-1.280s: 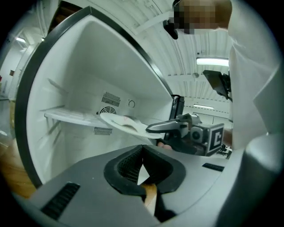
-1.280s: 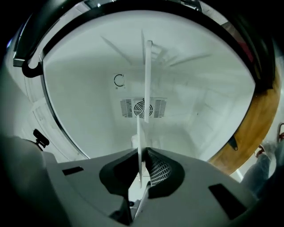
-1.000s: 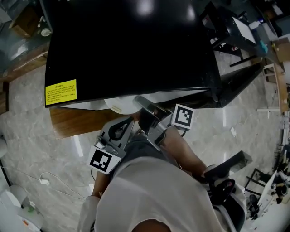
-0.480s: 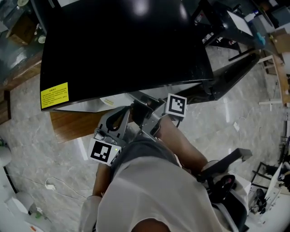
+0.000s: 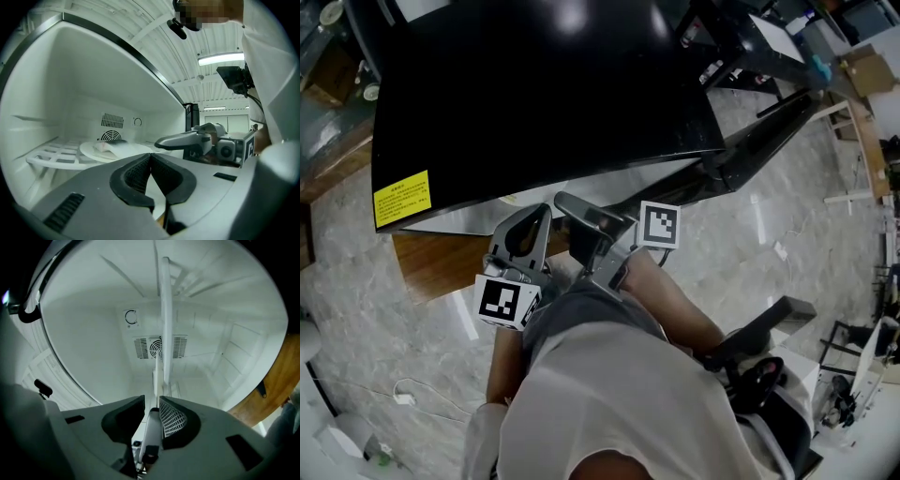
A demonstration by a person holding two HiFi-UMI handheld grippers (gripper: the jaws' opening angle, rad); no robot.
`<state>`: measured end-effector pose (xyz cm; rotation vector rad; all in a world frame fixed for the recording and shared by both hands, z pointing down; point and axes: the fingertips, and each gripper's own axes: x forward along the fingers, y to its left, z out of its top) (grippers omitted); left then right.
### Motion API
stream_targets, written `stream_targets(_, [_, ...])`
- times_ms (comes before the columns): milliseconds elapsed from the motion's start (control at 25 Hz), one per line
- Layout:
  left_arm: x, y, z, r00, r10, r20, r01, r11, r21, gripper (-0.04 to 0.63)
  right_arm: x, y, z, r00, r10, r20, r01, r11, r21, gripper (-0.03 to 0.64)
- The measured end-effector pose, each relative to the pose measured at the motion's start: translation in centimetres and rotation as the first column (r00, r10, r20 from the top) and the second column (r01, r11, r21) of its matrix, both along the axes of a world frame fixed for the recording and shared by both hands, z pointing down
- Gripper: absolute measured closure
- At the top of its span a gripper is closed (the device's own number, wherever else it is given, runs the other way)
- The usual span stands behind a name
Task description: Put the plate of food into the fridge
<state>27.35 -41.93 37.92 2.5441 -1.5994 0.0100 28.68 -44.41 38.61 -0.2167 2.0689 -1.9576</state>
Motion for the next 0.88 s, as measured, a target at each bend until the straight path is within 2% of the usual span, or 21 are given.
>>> stream_targets(120, [-0.2, -0.3, 0.0, 1.000, 0.005, -0.001, -0.005, 1.000, 0.003, 0.577, 0.3, 0.9, -0.8, 1.000, 0.016, -0.011, -0.015, 0.996, 0.093, 0.537])
stream_targets(200, [-0.5, -0.3, -0.2, 1.000, 0.002, -0.006, -0.002, 1.000, 0.007, 0.576, 0.2, 1.1, -0.9, 0.994, 0.053, -0.096, -0.030, 0.973, 0.229, 0.556])
stream_targets(240, [-0.7, -0.3, -0.3, 1.000, -0.003, -0.008, 0.003, 1.000, 0.009, 0.577, 0.2, 1.1, -0.6, 0.981, 0.086, -0.171, -0.027, 0.948, 0.318, 0.566])
stream_targets(280, [-0.8, -0.2, -0.4, 1.000, -0.010, -0.012, 0.010, 1.000, 0.011, 0.577, 0.2, 1.1, -0.3, 0.959, 0.126, -0.253, -0.010, 0.910, 0.415, 0.571])
stream_targets(320, [-1.1, -0.1, -0.6, 1.000, -0.018, -0.017, 0.018, 1.000, 0.012, 0.577, 0.1, 1.0, -0.2, 0.929, 0.172, -0.328, 0.022, 0.858, 0.513, 0.573])
stream_targets(440, [-1.7, 0.3, -1.2, 0.999, -0.034, -0.040, 0.035, 0.999, 0.028, 0.577, -0.5, 1.0, -0.3, 0.820, 0.316, -0.477, 0.176, 0.654, 0.736, 0.575])
stream_targets(520, [-2.2, 0.5, -1.2, 0.998, -0.039, -0.044, 0.041, 0.998, 0.038, 0.575, -1.0, 0.9, -0.3, 0.750, 0.406, -0.522, 0.278, 0.523, 0.805, 0.575])
stream_targets(560, [-2.5, 0.6, -1.1, 0.998, -0.045, -0.040, 0.047, 0.998, 0.038, 0.575, -1.3, 0.9, -0.3, 0.722, 0.444, -0.531, 0.316, 0.472, 0.823, 0.575])
stream_targets(600, [-2.8, 0.6, -0.9, 0.998, -0.053, -0.036, 0.054, 0.998, 0.035, 0.575, -1.5, 0.9, -0.3, 0.701, 0.474, -0.533, 0.342, 0.433, 0.834, 0.575])
stream_targets(640, [-3.1, 0.6, -0.6, 0.998, -0.061, -0.032, 0.062, 0.998, 0.030, 0.575, -1.8, 0.9, -0.3, 0.687, 0.496, -0.532, 0.358, 0.406, 0.841, 0.575])
stream_targets(720, [-3.6, 0.4, -0.3, 0.997, -0.074, -0.033, 0.075, 0.997, 0.022, 0.575, -2.3, 0.7, -0.3, 0.672, 0.522, -0.525, 0.374, 0.373, 0.849, 0.575])
stream_targets(880, [-4.0, 0.0, -0.1, 0.996, -0.083, -0.036, 0.084, 0.996, 0.016, 0.576, -2.9, 0.1, -0.3, 0.658, 0.542, -0.522, 0.379, 0.361, 0.852, 0.575])
